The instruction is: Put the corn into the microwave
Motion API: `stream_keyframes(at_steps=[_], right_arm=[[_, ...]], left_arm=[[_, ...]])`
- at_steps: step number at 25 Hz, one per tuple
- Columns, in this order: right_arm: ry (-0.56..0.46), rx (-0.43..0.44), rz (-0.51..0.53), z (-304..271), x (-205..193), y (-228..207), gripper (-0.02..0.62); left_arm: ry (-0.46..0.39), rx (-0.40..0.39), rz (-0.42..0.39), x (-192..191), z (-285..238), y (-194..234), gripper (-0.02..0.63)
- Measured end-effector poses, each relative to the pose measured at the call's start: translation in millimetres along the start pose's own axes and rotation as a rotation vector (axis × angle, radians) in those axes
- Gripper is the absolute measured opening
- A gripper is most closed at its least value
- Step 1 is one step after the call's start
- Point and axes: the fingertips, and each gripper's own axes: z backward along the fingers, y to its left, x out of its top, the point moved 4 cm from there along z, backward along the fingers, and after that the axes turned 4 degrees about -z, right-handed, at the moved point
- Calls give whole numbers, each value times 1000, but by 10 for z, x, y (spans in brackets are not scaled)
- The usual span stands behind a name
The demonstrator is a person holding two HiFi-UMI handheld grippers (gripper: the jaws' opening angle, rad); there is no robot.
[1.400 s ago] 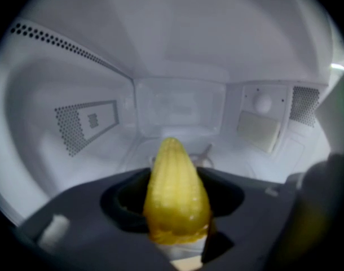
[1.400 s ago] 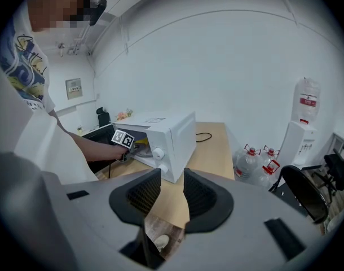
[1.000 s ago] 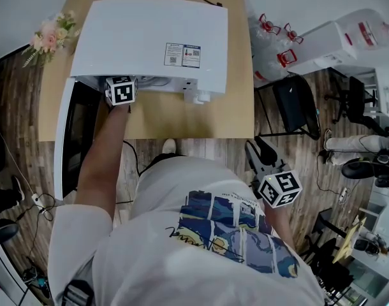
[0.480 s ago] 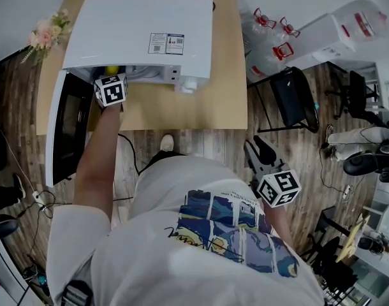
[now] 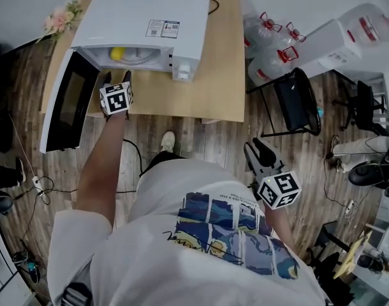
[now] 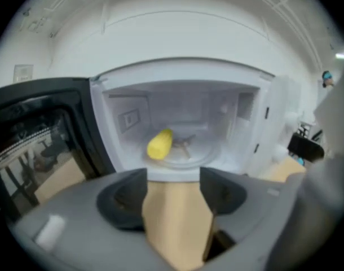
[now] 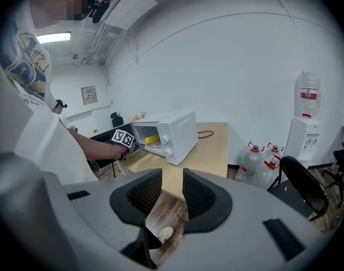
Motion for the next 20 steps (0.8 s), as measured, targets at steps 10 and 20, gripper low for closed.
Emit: stream_keyframes(at_steps=[10,20], right_arm=[[-38,80,0,601,-421,-41,57],[-47,177,9,1014,-871,79,23]], left_arm=[[72,-87,65,-616,1007,-778,199],[73,-322,48,-997,2074,-1851,32]])
